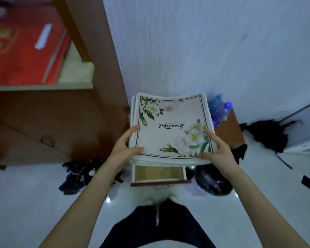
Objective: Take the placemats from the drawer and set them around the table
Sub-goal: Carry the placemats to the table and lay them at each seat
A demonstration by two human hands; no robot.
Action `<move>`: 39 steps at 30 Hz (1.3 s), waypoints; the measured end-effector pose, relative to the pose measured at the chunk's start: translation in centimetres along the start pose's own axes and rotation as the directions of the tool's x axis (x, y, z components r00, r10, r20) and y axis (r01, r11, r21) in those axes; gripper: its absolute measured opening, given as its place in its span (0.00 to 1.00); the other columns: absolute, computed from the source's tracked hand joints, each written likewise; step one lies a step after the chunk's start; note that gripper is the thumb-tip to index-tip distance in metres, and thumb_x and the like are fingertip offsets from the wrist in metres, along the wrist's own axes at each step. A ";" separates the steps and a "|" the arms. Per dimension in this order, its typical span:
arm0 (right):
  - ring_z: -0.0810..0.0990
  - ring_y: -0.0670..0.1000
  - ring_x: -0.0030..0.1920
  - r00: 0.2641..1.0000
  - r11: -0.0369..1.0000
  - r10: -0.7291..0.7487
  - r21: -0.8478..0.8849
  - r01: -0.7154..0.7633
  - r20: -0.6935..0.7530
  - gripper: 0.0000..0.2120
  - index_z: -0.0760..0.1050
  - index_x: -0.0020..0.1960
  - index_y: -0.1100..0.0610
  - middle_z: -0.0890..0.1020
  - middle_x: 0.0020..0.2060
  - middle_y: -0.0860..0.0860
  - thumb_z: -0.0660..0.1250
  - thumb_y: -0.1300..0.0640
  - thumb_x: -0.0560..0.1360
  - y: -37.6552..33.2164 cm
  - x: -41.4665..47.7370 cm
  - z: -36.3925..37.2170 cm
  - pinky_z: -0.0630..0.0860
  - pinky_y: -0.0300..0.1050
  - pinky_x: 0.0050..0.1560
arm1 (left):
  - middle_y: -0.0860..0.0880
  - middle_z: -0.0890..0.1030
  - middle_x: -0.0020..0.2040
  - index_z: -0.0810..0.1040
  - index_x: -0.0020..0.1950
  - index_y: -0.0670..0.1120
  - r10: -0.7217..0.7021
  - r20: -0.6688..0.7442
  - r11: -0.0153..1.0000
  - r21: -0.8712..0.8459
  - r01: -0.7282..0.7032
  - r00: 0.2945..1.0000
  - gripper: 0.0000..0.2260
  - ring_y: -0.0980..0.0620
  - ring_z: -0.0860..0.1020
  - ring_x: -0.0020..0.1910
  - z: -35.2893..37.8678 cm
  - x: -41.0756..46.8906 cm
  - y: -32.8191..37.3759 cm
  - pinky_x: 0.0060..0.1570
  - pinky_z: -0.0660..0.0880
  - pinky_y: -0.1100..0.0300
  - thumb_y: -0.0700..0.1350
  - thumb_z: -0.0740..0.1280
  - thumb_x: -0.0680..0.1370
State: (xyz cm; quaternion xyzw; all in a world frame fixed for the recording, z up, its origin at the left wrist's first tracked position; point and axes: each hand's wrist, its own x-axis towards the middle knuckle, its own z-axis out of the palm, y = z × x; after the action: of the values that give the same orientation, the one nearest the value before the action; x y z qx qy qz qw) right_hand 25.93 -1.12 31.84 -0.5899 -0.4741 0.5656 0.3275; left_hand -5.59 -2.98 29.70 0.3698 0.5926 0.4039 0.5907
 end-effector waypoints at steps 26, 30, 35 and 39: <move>0.76 0.34 0.58 0.826 0.924 -0.281 -0.096 0.371 0.488 0.44 0.63 0.73 0.39 0.72 0.63 0.35 0.75 0.71 0.67 -5.7 -2.2 -6.6 0.75 0.30 0.54 | 0.66 0.77 0.59 0.72 0.68 0.62 0.219 -0.523 0.968 0.010 -0.251 0.824 0.35 0.64 0.78 0.54 10.4 -17.5 3.1 0.51 0.78 0.65 0.31 0.74 0.69; 0.75 0.36 0.61 0.637 0.877 -0.318 -0.037 0.479 0.702 0.45 0.63 0.73 0.40 0.72 0.64 0.34 0.75 0.71 0.67 -7.4 -4.5 -1.3 0.76 0.33 0.56 | 0.64 0.75 0.60 0.71 0.68 0.63 0.198 -0.752 0.961 0.022 -0.276 0.629 0.35 0.61 0.78 0.53 10.7 -26.7 1.2 0.47 0.78 0.66 0.33 0.74 0.69; 0.76 0.40 0.62 0.384 0.822 -0.332 0.064 0.566 0.862 0.45 0.65 0.72 0.40 0.74 0.65 0.39 0.76 0.72 0.65 -7.4 -11.9 7.4 0.76 0.42 0.59 | 0.59 0.71 0.64 0.70 0.67 0.66 0.108 -0.927 0.963 0.008 -0.271 0.359 0.35 0.52 0.77 0.56 11.4 -40.0 -2.7 0.46 0.80 0.59 0.36 0.75 0.70; 0.76 0.39 0.60 0.186 0.810 -0.261 0.110 0.576 0.947 0.45 0.65 0.72 0.41 0.74 0.62 0.36 0.76 0.72 0.65 -5.0 -19.8 13.9 0.78 0.40 0.58 | 0.62 0.72 0.62 0.71 0.67 0.66 0.017 -0.990 0.961 -0.023 -0.277 0.142 0.34 0.56 0.78 0.54 13.0 -49.7 -7.7 0.46 0.79 0.63 0.36 0.75 0.70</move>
State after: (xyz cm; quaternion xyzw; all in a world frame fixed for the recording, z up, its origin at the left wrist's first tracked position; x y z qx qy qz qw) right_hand 13.12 -19.97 41.51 -0.0356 -0.7879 0.6126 0.0510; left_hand 9.16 -51.05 42.90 0.0144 0.7497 0.6592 0.0560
